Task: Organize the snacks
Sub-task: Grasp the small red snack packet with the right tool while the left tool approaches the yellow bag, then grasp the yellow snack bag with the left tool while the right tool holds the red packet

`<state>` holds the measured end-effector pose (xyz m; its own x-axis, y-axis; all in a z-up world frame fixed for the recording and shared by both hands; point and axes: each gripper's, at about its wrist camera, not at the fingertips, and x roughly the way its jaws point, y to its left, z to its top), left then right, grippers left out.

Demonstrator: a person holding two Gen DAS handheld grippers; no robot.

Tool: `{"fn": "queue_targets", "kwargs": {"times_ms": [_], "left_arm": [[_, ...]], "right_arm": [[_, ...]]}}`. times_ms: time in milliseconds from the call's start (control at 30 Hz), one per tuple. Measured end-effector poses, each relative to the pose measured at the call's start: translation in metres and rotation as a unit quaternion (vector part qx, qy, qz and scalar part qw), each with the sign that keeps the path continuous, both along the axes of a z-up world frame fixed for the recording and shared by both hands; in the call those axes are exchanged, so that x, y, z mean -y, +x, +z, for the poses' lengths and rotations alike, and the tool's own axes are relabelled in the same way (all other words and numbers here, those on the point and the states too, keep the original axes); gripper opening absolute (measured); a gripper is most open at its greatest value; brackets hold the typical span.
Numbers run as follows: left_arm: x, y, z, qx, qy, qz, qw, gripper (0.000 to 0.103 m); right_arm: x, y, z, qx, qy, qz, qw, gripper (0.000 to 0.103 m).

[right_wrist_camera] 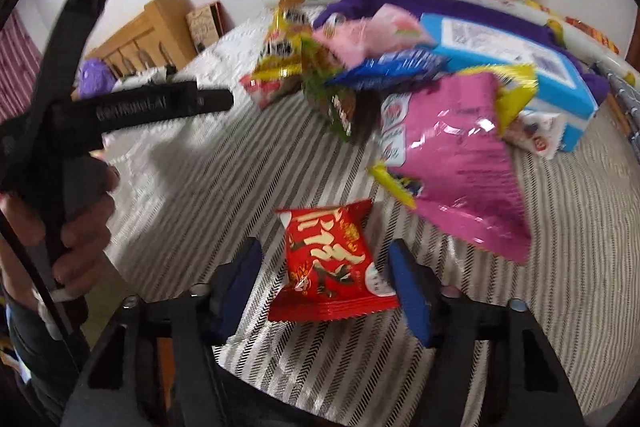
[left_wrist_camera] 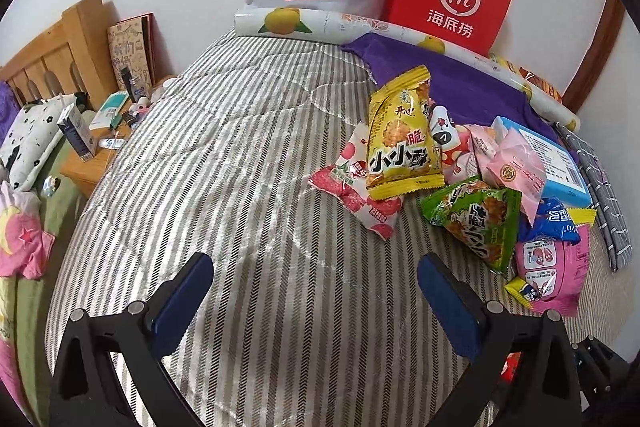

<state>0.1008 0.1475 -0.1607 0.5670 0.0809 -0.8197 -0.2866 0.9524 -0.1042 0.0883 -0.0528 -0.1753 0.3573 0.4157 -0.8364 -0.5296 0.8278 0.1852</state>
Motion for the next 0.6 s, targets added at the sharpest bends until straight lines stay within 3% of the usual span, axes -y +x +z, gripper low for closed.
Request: {"fn": "queue_targets", "kwargs": {"times_ms": [33,233,467,600], "left_arm": [[0.000,0.001,-0.001,0.001,-0.002,-0.003,1.0000,0.102],[0.007,0.013,-0.006,0.005,-0.002,-0.020,0.9998,0.102],[0.006,0.031,0.003,0.038,-0.022,-0.028,0.9986,0.102],[0.008,0.047,0.008,0.049,-0.017,-0.034,0.9981,0.102]], "right_arm": [[0.000,-0.002,0.000,0.010,-0.002,0.002,1.000,0.049],[0.010,-0.005,0.008,0.040,0.003,0.011,0.999,0.048],[0.070,-0.005,0.049,0.079,0.056,-0.016,0.995,0.049],[0.103,-0.002,0.068,0.125,0.042,-0.055,0.990,0.049]]}}
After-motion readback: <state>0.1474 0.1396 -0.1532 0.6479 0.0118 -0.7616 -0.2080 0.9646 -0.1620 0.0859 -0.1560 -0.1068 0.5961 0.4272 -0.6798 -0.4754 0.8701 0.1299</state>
